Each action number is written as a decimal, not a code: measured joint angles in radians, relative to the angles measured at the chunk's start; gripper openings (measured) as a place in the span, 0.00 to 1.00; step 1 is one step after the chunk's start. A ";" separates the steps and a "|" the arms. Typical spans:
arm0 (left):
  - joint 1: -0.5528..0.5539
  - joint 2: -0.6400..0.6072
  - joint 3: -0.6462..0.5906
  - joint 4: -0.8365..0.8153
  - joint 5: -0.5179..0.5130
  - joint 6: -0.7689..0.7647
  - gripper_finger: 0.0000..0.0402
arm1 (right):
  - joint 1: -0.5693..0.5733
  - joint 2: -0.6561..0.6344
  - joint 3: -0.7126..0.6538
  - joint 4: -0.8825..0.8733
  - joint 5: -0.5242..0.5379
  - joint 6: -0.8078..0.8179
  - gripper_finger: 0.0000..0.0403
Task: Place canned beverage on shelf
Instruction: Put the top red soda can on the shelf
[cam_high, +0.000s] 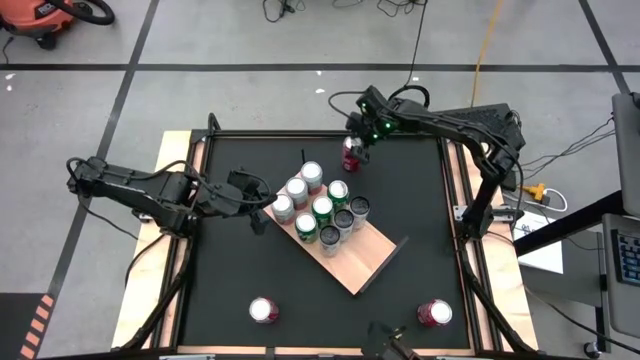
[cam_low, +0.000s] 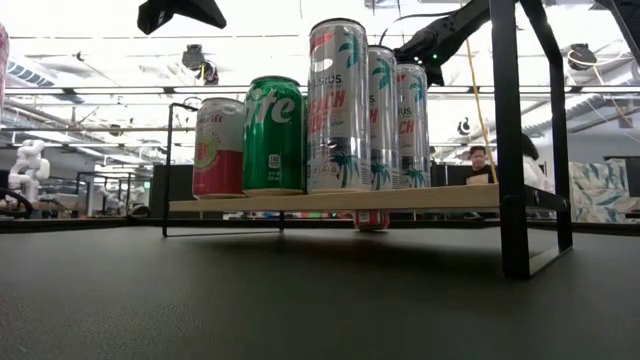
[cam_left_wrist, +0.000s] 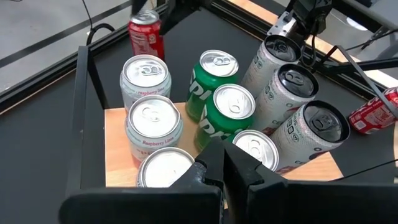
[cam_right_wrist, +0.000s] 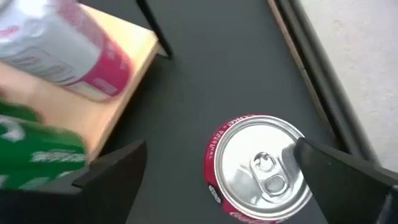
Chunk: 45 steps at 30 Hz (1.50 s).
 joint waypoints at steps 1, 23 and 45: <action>0.000 0.000 0.000 0.002 0.000 -0.001 0.00 | 0.000 0.001 0.000 0.007 0.009 -0.001 0.99; 0.000 0.000 0.000 -0.004 -0.026 -0.026 0.00 | 0.005 -0.030 0.045 -0.014 0.060 -0.107 0.98; 0.000 0.000 0.000 -0.020 -0.034 -0.026 0.00 | -0.003 0.116 0.045 -0.087 0.031 -0.074 0.94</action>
